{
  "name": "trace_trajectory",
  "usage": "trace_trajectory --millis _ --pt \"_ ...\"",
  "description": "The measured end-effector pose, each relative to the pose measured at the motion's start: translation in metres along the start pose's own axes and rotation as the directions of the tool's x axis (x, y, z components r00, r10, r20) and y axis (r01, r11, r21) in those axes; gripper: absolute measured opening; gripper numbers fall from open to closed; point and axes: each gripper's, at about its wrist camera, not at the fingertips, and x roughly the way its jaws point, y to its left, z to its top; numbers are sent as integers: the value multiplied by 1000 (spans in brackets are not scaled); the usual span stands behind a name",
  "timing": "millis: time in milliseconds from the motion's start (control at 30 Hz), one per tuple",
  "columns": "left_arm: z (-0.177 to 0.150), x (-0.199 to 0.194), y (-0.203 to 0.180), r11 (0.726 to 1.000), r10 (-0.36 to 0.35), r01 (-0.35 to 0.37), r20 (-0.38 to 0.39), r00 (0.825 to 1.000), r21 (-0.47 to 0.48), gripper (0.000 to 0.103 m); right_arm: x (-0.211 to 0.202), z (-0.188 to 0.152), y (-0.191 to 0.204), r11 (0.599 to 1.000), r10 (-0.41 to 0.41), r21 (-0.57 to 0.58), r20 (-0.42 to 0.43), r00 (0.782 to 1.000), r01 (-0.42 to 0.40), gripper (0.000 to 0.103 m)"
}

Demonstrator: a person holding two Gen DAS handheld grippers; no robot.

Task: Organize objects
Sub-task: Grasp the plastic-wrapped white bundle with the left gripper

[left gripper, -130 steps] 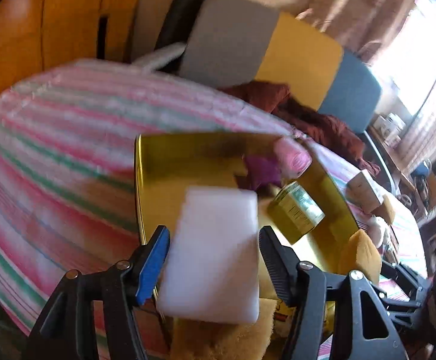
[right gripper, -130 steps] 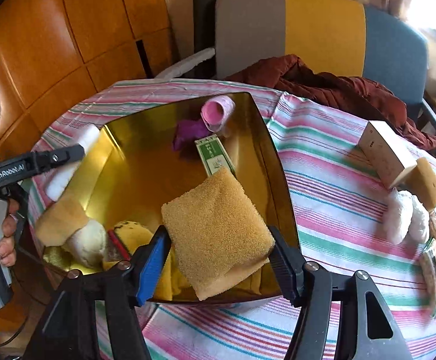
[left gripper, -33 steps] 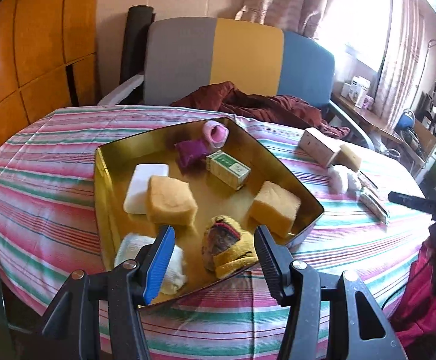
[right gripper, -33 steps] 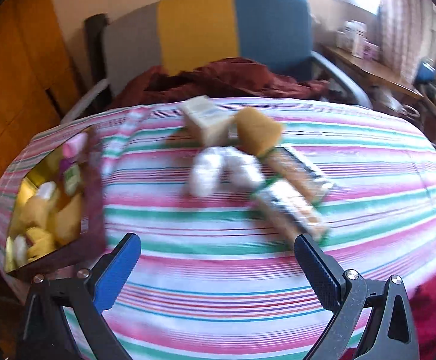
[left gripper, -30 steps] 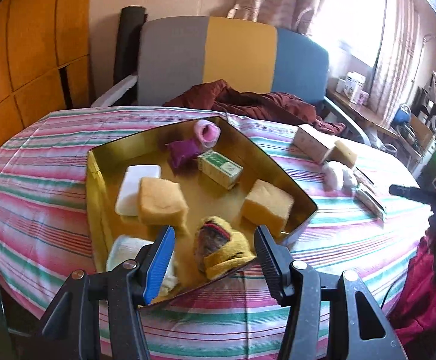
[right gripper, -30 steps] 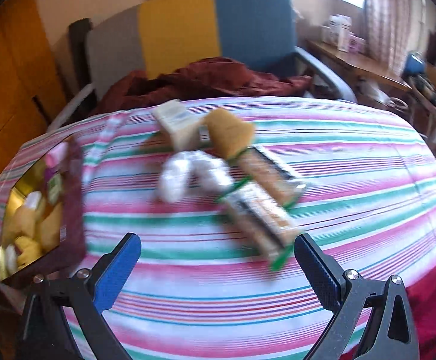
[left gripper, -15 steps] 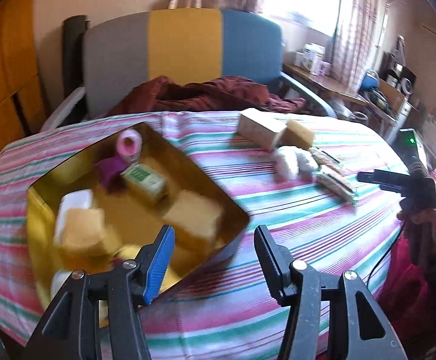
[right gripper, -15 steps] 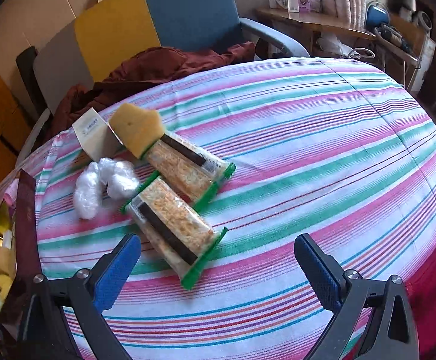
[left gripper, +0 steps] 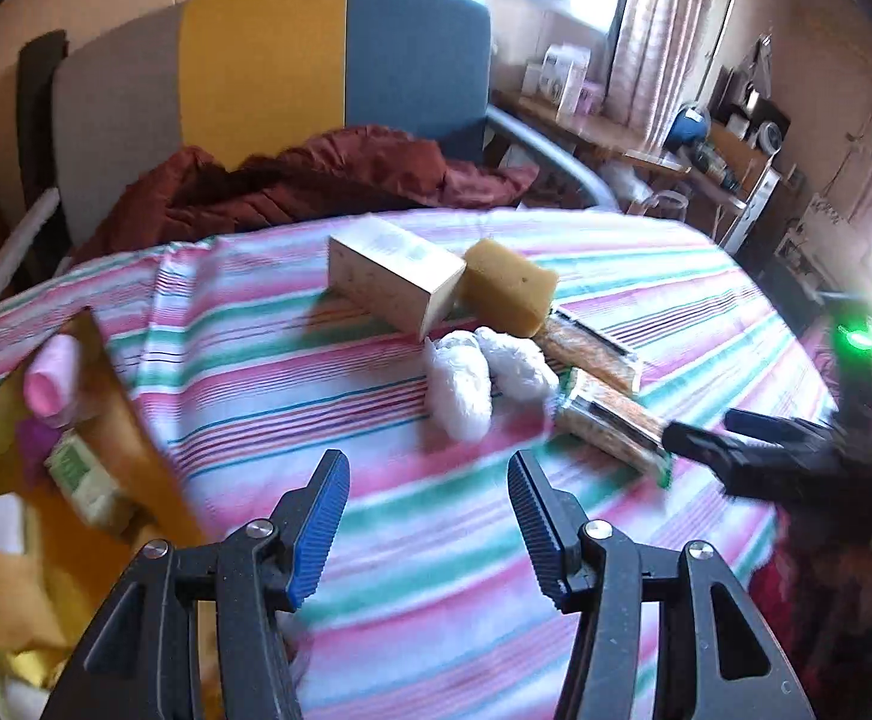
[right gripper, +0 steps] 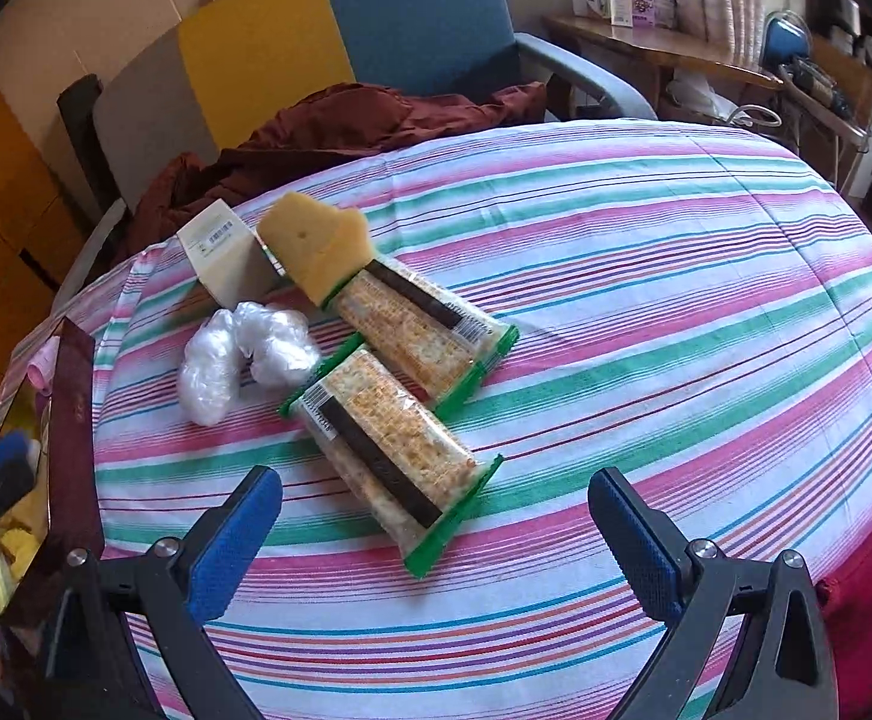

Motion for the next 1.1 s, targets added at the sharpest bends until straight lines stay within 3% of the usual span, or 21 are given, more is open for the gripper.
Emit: trace_trajectory --millis 500,567,633,767,1100 --pt "44 114 -7 998 -59 55 -133 989 -36 54 14 1 8 997 -6 -72 -18 1000 5 103" --pt "43 126 -7 998 -53 48 -158 986 -40 48 15 1 8 997 -7 -72 -22 1000 6 103" --pt "40 125 -7 999 -37 34 -130 991 -25 37 17 1 8 997 -8 -73 -21 1000 7 103" --pt "27 114 -8 998 -59 54 -129 990 -38 36 16 1 9 996 -6 -87 -4 1000 6 103" --pt "-44 67 -30 993 -56 66 -105 993 97 36 18 -1 13 990 -11 -142 -4 1000 11 103"
